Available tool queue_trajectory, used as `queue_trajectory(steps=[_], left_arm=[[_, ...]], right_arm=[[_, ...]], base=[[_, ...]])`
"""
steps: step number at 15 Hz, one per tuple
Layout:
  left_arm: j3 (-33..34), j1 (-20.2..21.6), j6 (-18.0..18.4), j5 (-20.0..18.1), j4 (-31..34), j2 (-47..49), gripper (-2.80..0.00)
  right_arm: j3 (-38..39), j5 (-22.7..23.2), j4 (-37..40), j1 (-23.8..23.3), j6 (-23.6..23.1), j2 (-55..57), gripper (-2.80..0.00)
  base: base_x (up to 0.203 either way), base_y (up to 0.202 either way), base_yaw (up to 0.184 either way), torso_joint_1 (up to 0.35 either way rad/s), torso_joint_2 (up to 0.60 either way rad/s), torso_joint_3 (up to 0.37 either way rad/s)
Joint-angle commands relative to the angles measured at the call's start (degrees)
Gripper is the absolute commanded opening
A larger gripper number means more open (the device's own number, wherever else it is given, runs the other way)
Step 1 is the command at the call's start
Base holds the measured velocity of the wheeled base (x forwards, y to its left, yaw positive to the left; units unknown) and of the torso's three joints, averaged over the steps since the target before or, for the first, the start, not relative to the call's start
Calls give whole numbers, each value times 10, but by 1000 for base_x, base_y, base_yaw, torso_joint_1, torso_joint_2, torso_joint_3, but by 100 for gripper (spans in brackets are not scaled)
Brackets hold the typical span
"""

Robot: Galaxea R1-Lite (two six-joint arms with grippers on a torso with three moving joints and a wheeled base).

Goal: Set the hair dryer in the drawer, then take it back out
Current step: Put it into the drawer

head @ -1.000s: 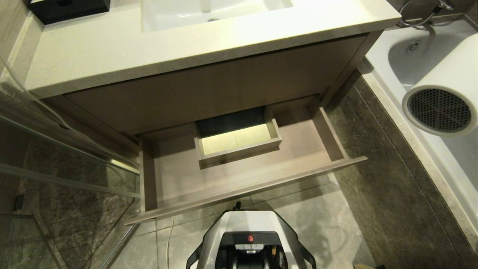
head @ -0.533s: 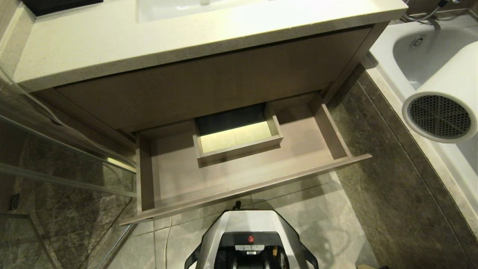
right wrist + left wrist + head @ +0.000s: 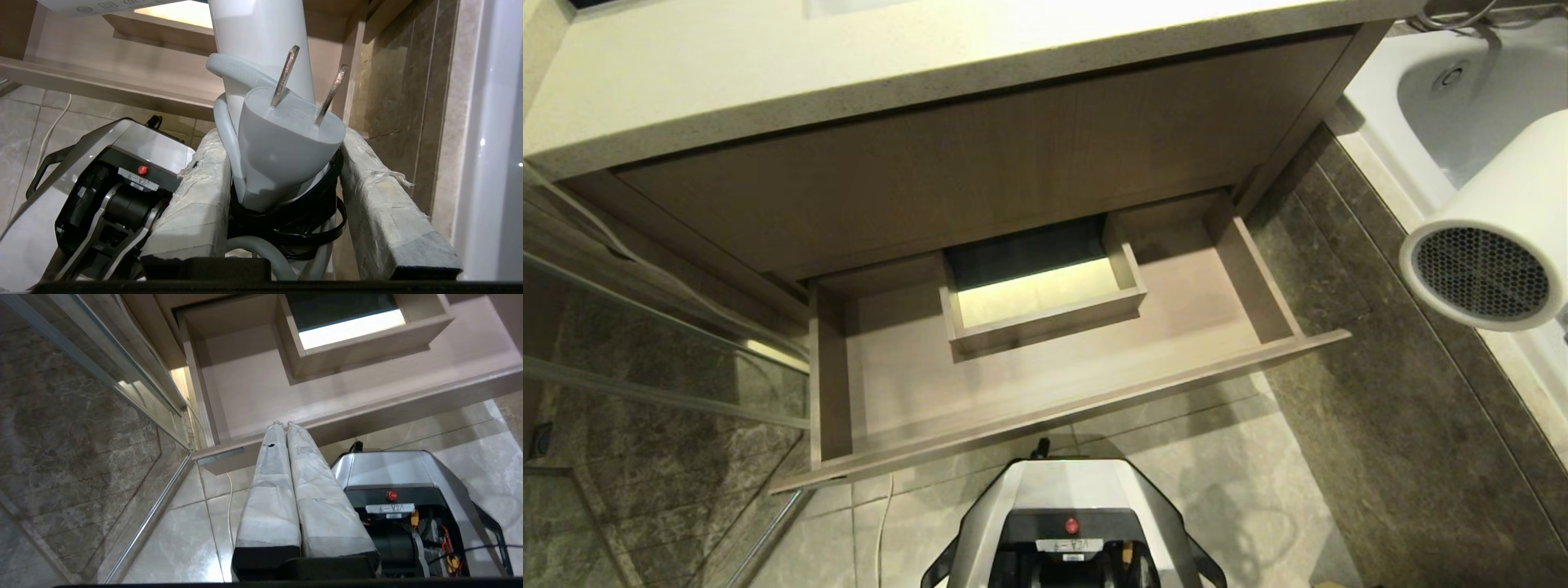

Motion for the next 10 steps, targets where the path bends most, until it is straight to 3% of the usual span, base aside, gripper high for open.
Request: queue_trajectory(steps=[1,4,10], left_arm=[[0,0,0,0,0,0,-280],[0,0,0,0,0,0,-280],[0,0,0,-1,0,0,-280]], right_arm=[[5,1,0,0,1,1,-280],[11,1,-3,0,2,1,-280],[17,1,-9,0,2,1,-280]], base=[[0,0,0,-231,378,134],[0,0,0,-258,404,139],[0,0,0,-365,530,158]])
